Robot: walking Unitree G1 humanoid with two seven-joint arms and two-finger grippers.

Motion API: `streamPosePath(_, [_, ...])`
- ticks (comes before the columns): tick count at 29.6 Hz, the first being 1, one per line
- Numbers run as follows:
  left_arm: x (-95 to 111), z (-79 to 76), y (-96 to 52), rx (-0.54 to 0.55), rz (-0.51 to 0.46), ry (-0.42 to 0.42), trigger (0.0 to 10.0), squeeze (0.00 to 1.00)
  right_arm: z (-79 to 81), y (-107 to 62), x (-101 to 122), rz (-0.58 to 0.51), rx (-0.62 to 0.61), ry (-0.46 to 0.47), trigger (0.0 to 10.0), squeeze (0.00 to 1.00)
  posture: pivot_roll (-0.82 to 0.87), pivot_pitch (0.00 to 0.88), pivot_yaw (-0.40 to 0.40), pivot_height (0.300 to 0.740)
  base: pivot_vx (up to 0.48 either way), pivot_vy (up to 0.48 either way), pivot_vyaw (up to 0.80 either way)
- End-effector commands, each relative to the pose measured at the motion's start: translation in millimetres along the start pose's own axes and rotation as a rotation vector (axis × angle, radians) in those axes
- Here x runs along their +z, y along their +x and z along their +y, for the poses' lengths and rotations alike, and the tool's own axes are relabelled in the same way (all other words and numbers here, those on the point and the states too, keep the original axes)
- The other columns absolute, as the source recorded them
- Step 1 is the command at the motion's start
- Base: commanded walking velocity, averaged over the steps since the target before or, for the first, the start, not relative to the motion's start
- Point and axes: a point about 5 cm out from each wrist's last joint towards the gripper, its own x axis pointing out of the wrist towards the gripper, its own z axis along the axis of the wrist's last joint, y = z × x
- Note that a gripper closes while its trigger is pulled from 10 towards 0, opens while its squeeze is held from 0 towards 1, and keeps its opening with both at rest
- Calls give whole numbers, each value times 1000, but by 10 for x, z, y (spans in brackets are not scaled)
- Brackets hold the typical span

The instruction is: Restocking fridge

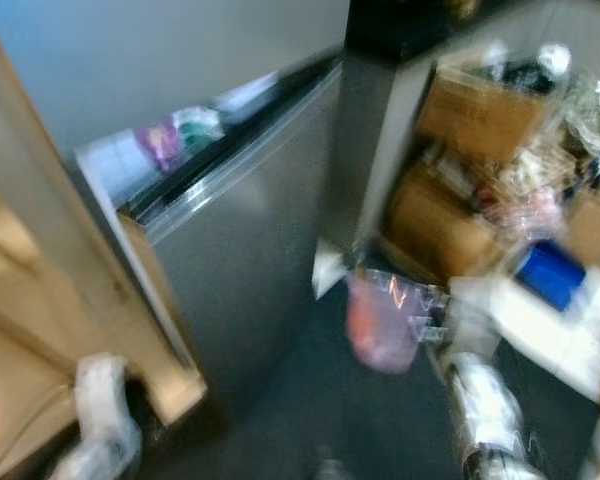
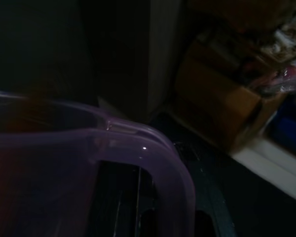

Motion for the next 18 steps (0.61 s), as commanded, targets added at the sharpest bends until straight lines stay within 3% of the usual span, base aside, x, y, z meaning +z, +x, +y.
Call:
streamPosePath(1, [-211,97,-97,43,66,-30,10000,0,73,-1,-18,-6,22,14,10000,0,10,75,3,740,0,-465,0])
streamPosePath(3, [-207,101,-98,50,59,-35,10000,0,72,4,-11,-9,23,15,10000,0,10,75,3,740,0,-409,0])
streamPosePath(11, [-165,148,-103,87,31,-46,10000,0,82,29,32,-27,34,17,10000,0,10,75,3,740,0,0,0])
streamPosePath(18, [158,290,-78,146,-119,-145,10000,0,79,46,63,-38,41,19,10000,0,9,75,1,740,0,0,0])
